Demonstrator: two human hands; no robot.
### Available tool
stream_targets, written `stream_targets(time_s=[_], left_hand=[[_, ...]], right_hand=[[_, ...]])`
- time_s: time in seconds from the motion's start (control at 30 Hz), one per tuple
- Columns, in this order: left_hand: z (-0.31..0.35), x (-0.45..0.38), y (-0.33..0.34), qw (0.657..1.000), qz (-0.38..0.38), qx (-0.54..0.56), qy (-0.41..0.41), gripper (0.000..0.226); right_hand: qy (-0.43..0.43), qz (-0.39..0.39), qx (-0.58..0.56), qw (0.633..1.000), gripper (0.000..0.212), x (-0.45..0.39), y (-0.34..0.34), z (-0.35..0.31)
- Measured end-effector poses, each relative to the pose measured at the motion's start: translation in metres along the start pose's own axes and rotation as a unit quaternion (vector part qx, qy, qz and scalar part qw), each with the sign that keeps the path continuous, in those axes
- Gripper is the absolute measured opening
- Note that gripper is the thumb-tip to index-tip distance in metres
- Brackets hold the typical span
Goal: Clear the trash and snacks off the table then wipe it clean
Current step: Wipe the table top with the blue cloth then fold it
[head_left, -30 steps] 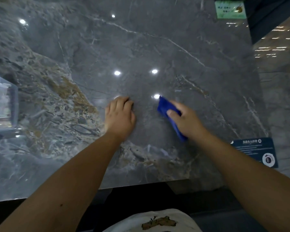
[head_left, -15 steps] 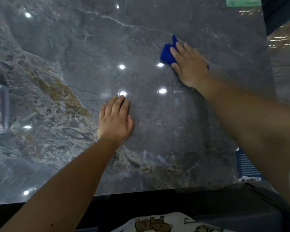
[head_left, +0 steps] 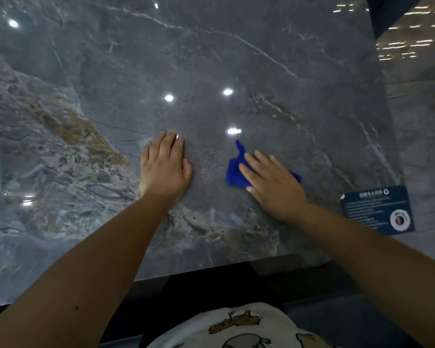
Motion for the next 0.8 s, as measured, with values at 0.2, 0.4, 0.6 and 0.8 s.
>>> stream_targets(time_s=[0.2,0.4,0.6,0.8], left_hand=[[0.0,0.0,0.001,1.0,-0.016,0.006,0.006,0.055],[0.002,0.002,0.001,1.0,-0.023,0.005,0.01,0.054],[0.001,-0.001,-0.003,0.997,-0.071,0.022,0.012,0.052],[-0.027,0.046,-0.026,0.995,-0.047,0.082,0.024,0.038]], right_hand=[[-0.012,0.035,-0.023,0.999,0.048,0.051,0.026,-0.045],[-0.009,0.065,-0.079,0.995,0.045,0.071,0.026,-0.06],[0.11,0.135,-0.435,0.884,0.035,0.082,0.002,-0.004],[0.251,0.142,-0.505,0.814,0.04,0.122,0.015,0.071]])
Point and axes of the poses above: each hand's wrist, its own x-axis away from the middle knuckle, its own y-axis out of the palm, z = x × y, the point moved 10 cm from there along -x, towards the middle knuckle, and after that the axes turned 13 degrees about -z, right-handed, at the moved point
